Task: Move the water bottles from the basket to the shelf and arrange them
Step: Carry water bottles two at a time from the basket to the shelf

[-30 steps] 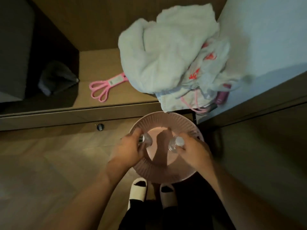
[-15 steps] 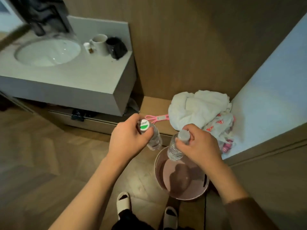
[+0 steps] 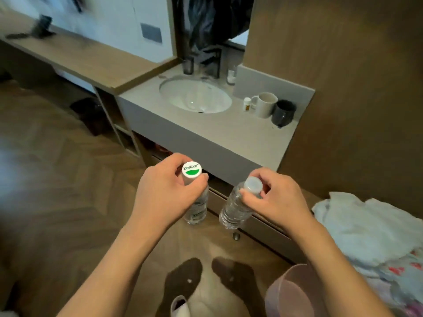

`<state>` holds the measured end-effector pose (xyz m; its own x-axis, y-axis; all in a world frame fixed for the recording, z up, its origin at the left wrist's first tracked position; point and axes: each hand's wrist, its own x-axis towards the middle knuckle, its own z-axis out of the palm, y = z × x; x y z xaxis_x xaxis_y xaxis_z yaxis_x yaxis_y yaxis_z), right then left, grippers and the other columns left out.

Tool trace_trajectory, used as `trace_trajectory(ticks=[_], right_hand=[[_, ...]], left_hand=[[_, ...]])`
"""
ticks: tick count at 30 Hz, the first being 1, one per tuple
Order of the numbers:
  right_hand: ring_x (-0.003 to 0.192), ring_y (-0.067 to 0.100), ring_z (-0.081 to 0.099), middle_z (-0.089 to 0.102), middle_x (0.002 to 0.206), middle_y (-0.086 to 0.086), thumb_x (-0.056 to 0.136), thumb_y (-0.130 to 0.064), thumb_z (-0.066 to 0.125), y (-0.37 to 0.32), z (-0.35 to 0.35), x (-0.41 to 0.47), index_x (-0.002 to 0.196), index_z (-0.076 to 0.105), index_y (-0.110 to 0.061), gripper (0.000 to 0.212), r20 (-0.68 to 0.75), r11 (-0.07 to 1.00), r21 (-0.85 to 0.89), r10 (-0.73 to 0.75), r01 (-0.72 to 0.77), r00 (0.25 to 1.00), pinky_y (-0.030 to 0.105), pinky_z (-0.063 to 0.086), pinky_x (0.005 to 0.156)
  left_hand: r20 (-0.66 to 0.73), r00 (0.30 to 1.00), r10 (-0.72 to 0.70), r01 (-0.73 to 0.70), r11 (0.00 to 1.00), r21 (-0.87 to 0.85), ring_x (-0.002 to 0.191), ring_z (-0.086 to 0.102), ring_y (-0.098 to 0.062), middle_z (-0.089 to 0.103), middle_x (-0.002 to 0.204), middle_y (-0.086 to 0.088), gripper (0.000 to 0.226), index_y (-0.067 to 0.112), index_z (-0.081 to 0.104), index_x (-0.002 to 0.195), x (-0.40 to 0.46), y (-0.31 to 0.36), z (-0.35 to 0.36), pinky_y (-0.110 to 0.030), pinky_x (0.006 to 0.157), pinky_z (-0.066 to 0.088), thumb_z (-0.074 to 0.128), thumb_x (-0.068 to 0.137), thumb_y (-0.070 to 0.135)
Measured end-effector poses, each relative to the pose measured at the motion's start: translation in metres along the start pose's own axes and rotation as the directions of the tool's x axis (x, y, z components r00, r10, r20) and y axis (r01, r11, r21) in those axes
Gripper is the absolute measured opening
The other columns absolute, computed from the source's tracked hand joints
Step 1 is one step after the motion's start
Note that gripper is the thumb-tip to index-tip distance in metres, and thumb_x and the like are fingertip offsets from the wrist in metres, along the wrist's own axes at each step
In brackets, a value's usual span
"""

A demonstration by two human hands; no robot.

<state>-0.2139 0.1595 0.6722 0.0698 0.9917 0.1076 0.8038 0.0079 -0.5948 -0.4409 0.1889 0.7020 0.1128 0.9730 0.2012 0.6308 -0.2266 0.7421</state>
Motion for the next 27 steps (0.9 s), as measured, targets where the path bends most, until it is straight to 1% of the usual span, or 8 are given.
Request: trace_trajectory(ticks=[3,6,8,11,15,17,21,27], right_hand=[[0.070,0.006,0.059,0.062,0.075,-0.018,0.070,-0.055,0.062,-0.049,0.038,0.048,0.091,0.061,-0.035,0.029,-0.014,0.996,0.039,-0.081,0.082,0.997,0.032,0.053,0.063],[0.065,0.004,0.057,0.061,0.069,-0.017,0.067,-0.060,0.057,-0.105,0.079,0.097,0.087,0.060,-0.034,0.033,0.023,0.987,0.053,-0.155,0.154,0.988,0.027,0.048,0.061],[0.066,0.004,0.057,0.061,0.069,-0.016,0.067,-0.058,0.059,-0.137,0.106,0.129,0.087,0.060,-0.032,0.032,0.051,0.982,0.062,-0.184,0.181,0.982,0.026,0.048,0.062],[0.066,0.006,0.057,0.061,0.070,-0.017,0.070,-0.053,0.063,-0.180,0.150,0.180,0.087,0.061,-0.032,0.027,0.117,0.969,0.060,-0.245,0.240,0.962,0.027,0.048,0.063],[0.066,0.004,0.057,0.061,0.070,-0.018,0.072,-0.051,0.066,-0.226,0.215,0.259,0.084,0.060,-0.032,0.023,0.183,0.952,0.105,-0.301,0.286,0.936,0.024,0.046,0.061],[0.066,0.004,0.057,0.061,0.071,-0.017,0.072,-0.046,0.070,-0.252,0.249,0.304,0.084,0.061,-0.031,0.021,0.205,0.942,0.146,-0.328,0.302,0.922,0.023,0.044,0.060],[0.068,0.004,0.058,0.061,0.073,-0.017,0.071,-0.048,0.069,-0.315,0.304,0.389,0.085,0.060,-0.031,0.024,0.237,0.920,0.203,-0.380,0.337,0.894,0.022,0.045,0.059],[0.073,0.006,0.061,0.063,0.077,-0.016,0.076,-0.043,0.072,-0.419,0.366,0.498,0.090,0.060,-0.033,0.021,0.242,0.883,0.241,-0.456,0.402,0.857,0.034,0.056,0.064]], left_hand=[[-0.078,0.996,-0.039,0.039,0.999,-0.009,0.075,0.062,0.004,0.065,0.078,0.021,0.021,0.032,0.064,0.091,0.032,-0.040,-0.048,-0.022,0.062,0.055,0.074,0.078,0.045],[-0.161,0.984,-0.081,0.082,0.997,-0.001,0.077,0.060,0.008,0.063,0.076,0.022,0.019,0.033,0.063,0.089,0.063,-0.083,-0.093,-0.017,0.058,0.047,0.075,0.078,0.043],[-0.209,0.969,-0.132,0.133,0.991,-0.011,0.075,0.061,0.004,0.063,0.076,0.021,0.019,0.030,0.064,0.088,0.086,-0.112,-0.118,-0.017,0.057,0.043,0.075,0.078,0.041],[-0.264,0.943,-0.202,0.203,0.979,-0.025,0.073,0.062,-0.002,0.065,0.078,0.016,0.021,0.025,0.066,0.089,0.122,-0.161,-0.151,-0.022,0.059,0.046,0.076,0.078,0.040],[-0.294,0.910,-0.292,0.289,0.956,-0.055,0.073,0.063,-0.002,0.068,0.077,0.013,0.021,0.027,0.067,0.088,0.178,-0.235,-0.191,-0.033,0.068,0.056,0.077,0.078,0.042],[-0.334,0.894,-0.297,0.294,0.954,-0.062,0.070,0.064,-0.002,0.068,0.074,0.012,0.021,0.026,0.067,0.085,0.209,-0.273,-0.214,-0.033,0.065,0.056,0.079,0.077,0.040],[-0.365,0.889,-0.277,0.310,0.950,0.033,0.069,0.064,-0.002,0.067,0.073,0.013,0.023,0.029,0.066,0.086,0.274,-0.328,-0.276,-0.039,0.066,0.058,0.076,0.077,0.047],[-0.483,0.831,-0.274,0.343,0.938,0.058,0.074,0.065,-0.003,0.067,0.079,0.015,0.028,0.028,0.065,0.091,0.362,-0.402,-0.371,-0.040,0.070,0.059,0.073,0.076,0.050]])
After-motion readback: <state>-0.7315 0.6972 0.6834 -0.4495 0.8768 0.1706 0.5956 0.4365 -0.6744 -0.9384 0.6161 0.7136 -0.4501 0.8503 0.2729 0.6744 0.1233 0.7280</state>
